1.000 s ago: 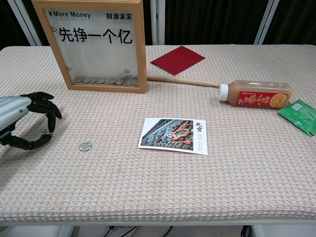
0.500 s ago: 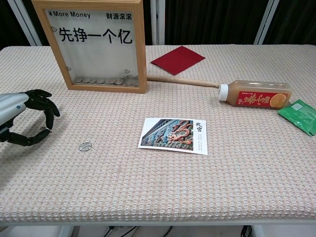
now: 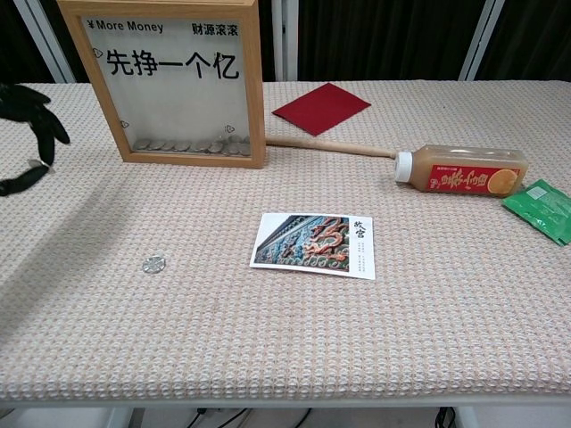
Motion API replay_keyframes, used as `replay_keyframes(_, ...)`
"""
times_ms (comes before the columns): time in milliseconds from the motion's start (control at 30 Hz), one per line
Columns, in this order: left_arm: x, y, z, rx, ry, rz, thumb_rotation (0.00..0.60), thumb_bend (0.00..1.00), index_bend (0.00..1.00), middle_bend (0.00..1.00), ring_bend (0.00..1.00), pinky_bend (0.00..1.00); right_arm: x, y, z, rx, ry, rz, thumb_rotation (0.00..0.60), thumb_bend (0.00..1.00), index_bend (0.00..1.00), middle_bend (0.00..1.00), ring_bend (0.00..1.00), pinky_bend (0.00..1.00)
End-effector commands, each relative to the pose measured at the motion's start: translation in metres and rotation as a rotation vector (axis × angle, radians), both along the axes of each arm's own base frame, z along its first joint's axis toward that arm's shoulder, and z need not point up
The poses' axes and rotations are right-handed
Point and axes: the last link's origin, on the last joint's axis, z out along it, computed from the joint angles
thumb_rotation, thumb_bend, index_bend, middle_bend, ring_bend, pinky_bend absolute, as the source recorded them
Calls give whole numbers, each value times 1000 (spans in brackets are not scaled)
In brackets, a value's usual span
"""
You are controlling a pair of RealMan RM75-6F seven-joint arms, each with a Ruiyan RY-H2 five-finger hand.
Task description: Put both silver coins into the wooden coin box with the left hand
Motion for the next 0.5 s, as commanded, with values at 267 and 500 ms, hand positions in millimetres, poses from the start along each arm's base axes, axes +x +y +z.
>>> replay_keyframes(267,54,38,95,171,-30,-37,600,446,597,314,91,147,3,0,3,-11,-5,16,600,92,0,0,0,0)
replay_keyframes(500,116,82,111,125,-93,-98,600,446,606,315,91,151,7,1,2,-2,-4,27,600,95,0,0,0,0)
